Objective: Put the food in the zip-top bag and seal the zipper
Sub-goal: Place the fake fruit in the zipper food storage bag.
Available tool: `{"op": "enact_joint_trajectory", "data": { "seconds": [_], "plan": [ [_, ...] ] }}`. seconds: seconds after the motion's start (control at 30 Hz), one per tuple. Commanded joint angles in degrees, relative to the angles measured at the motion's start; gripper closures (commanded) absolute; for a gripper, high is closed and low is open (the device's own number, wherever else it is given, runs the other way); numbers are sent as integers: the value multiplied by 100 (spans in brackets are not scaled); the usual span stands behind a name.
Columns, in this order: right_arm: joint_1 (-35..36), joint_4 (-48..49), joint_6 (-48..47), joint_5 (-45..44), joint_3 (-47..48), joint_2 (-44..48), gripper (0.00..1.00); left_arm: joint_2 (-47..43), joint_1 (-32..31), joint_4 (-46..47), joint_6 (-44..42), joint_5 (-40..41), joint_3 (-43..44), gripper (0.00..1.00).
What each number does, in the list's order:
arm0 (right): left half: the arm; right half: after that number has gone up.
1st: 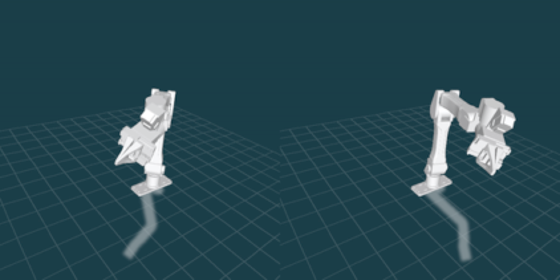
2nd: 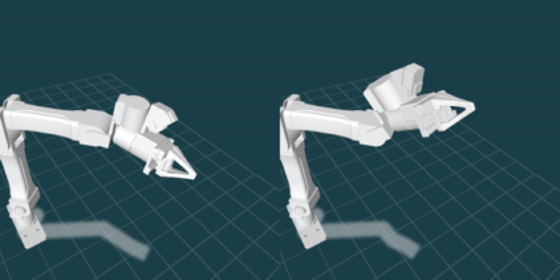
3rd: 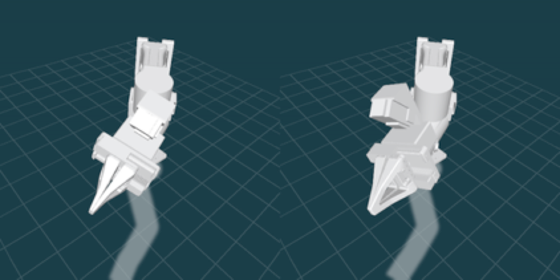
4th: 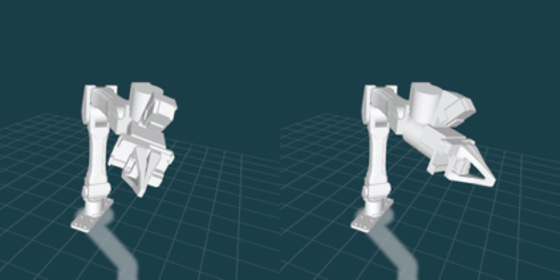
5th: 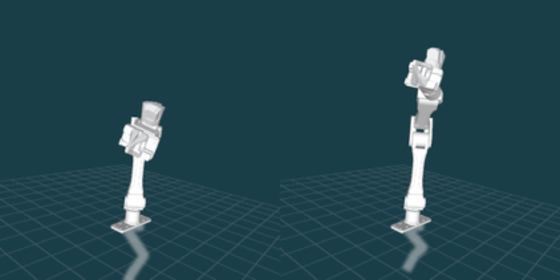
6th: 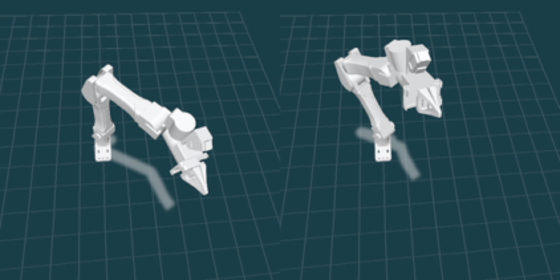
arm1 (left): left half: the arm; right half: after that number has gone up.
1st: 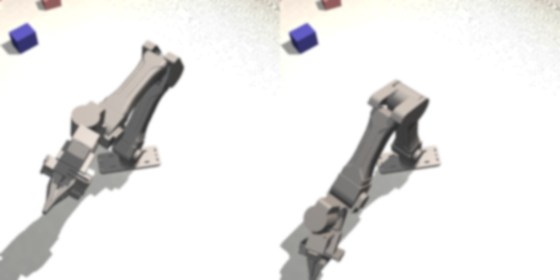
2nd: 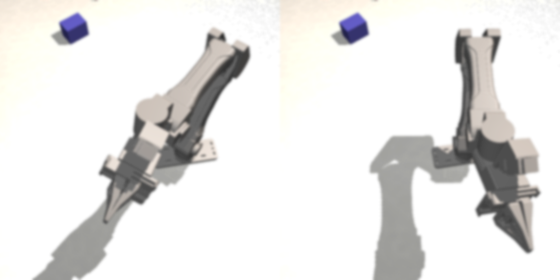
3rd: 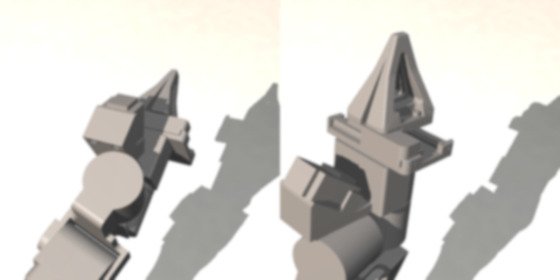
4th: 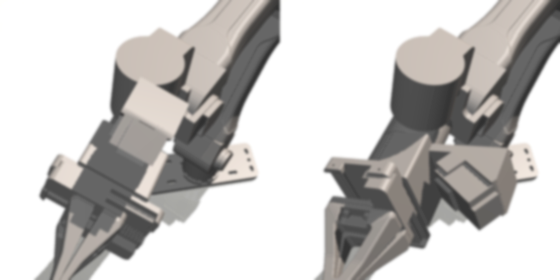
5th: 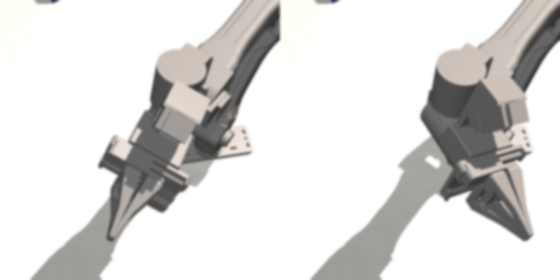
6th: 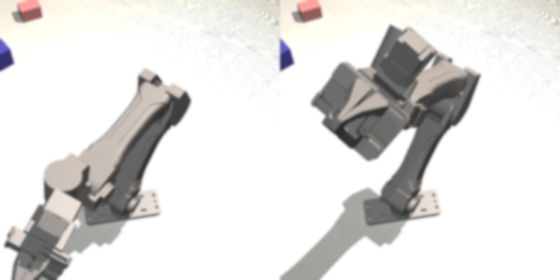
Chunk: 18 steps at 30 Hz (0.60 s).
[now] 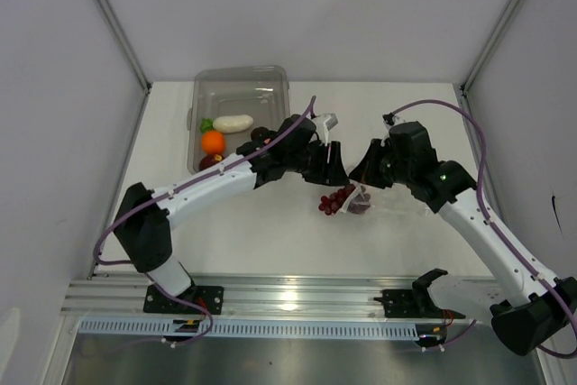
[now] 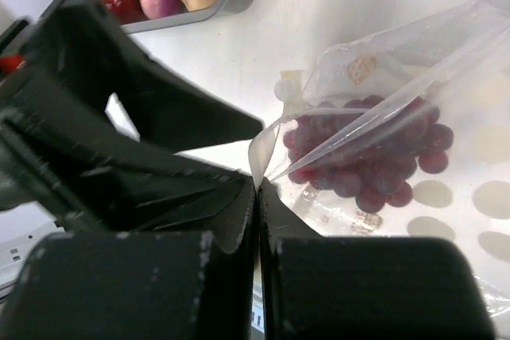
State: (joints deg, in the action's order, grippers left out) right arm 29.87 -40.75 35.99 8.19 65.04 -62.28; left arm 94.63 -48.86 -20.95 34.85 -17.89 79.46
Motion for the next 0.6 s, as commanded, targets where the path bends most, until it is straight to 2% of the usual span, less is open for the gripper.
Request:
{"op": "enact_joint_trajectory", "data": {
  "seconds": [0.0, 0.23, 0.43, 0.57],
  "plan": [
    [-69, 278, 14, 78, -17, 155, 100, -638, -53, 557, -92, 127, -299, 44],
    [-130, 182, -65, 113, -35, 199, 100, -1411, -53, 619, -338, 1023, -1125, 43],
    [-183, 129, -92, 350, -9, 322, 100, -2140, -53, 1479, -926, 726, -2556, 38],
    [-192, -125, -232, 517, 123, 278, 100, -2457, -53, 1576, -1244, 909, -2962, 38]
  ]
}}
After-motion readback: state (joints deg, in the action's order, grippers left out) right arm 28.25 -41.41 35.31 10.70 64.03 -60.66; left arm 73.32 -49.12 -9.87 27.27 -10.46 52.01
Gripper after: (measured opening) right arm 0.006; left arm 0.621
